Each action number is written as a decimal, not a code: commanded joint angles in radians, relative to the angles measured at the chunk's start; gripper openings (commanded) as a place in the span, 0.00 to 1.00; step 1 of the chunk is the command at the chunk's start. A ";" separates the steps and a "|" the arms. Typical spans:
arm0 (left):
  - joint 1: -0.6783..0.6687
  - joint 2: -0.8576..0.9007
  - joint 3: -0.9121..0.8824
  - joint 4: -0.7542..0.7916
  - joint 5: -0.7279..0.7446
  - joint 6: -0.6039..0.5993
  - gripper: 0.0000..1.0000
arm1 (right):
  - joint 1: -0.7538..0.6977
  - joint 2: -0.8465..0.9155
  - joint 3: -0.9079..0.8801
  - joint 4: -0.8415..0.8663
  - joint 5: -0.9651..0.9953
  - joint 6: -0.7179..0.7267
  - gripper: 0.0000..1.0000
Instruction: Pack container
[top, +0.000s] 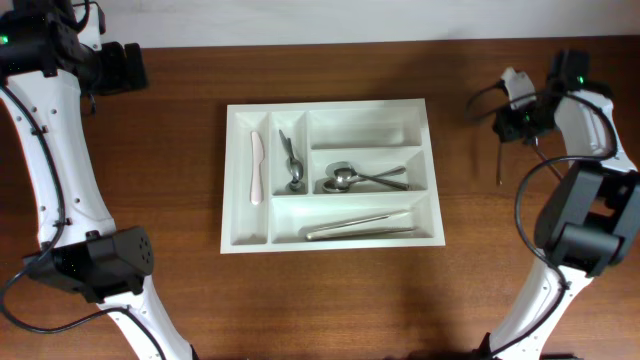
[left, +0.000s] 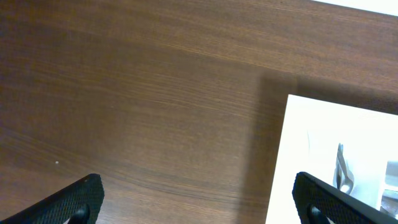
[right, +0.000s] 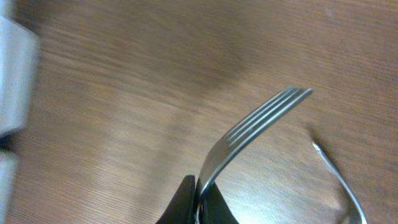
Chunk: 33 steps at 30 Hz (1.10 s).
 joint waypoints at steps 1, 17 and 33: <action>0.004 -0.013 0.006 0.000 0.004 -0.006 0.99 | 0.092 -0.018 0.118 -0.056 -0.061 0.023 0.04; 0.004 -0.013 0.006 0.000 0.004 -0.006 0.99 | 0.500 -0.018 0.325 -0.037 0.114 1.390 0.04; 0.004 -0.013 0.006 0.000 0.004 -0.006 0.99 | 0.592 -0.016 0.317 -0.146 0.517 1.849 0.04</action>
